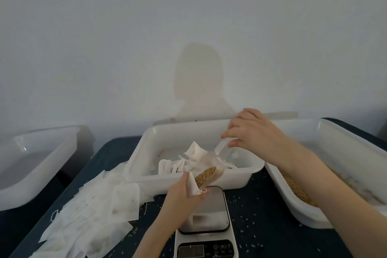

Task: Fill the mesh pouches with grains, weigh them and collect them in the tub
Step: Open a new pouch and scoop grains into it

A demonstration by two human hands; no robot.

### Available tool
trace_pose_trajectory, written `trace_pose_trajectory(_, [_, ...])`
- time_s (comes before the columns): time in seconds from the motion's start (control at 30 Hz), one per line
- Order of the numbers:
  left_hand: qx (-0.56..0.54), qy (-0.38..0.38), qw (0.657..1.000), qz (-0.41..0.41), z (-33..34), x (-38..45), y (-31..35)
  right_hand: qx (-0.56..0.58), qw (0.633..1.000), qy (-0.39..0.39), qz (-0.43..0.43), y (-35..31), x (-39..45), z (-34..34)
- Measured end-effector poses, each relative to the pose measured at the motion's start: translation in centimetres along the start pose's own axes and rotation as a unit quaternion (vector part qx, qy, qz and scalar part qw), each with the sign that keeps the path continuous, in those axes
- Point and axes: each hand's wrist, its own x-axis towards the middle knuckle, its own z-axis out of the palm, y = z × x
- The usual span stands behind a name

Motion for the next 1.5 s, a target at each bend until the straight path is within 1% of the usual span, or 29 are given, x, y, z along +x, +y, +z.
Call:
trace_pose_trajectory(0.13, [-0.056, 0.013, 0.998, 0.002, 0.2, 0.0, 0.0, -0.066, 0.997, -0.006, -0.027, -1.8, 1.3, -1.4])
trace_pose_trajectory(0.2, [-0.066, 0.014, 0.998, 0.003, 0.5, 0.0, -0.1, -0.090, 0.995, -0.005, -0.048, -2.2, 2.0, -2.1])
trace_pose_trajectory(0.37, [-0.061, 0.021, 0.998, -0.001, 1.1, 0.5, -0.3, -0.091, 0.994, -0.003, -0.065, -2.6, 3.2, -3.3])
trace_pose_trajectory(0.6, [-0.036, 0.028, 0.999, -0.007, 1.5, 1.0, -0.4, -0.130, 0.987, 0.038, -0.081, -3.6, 3.7, -3.4])
trace_pose_trajectory(0.73, [-0.060, 0.010, 0.998, -0.006, 1.2, 0.9, -0.1, -0.129, 0.987, 0.046, -0.079, -3.1, 3.1, -3.6])
trace_pose_trajectory(0.87, [-0.071, 0.011, 0.997, 0.010, 0.2, 1.0, -0.2, -0.094, 0.995, 0.013, -0.025, -1.1, 1.5, -2.5])
trace_pose_trajectory(0.97, [-0.063, 0.003, 0.998, 0.004, -0.5, 1.2, -0.5, -0.068, 0.997, -0.031, -0.004, 0.3, 0.0, -0.5])
trace_pose_trajectory(1.07, [-0.043, -0.005, 0.999, 0.007, -0.5, 1.3, -0.7, 0.004, 0.997, -0.081, 0.019, 1.7, -1.6, 1.7])
trace_pose_trajectory(1.17, [-0.045, -0.017, 0.999, 0.021, -0.2, 1.1, -0.4, 0.080, 0.990, -0.096, 0.060, 3.2, -3.6, 3.2])
trace_pose_trajectory(1.27, [-0.063, -0.033, 0.997, 0.040, -0.1, 1.0, 0.3, 0.151, 0.974, -0.122, 0.115, 5.0, -6.0, 3.9])
trace_pose_trajectory(1.33, [-0.031, -0.045, 0.996, 0.066, 0.2, 1.2, 0.7, 0.179, 0.965, -0.114, 0.154, 6.2, -7.6, 4.2])
trace_pose_trajectory(1.4, [0.023, -0.039, 0.994, 0.104, 0.4, 1.6, 1.2, 0.209, 0.955, -0.084, 0.193, 7.3, -9.3, 4.7])
trace_pose_trajectory(1.5, [0.123, -0.018, 0.973, 0.194, 0.9, 2.1, 1.3, 0.277, 0.926, -0.034, 0.255, 8.1, -11.3, 5.0])
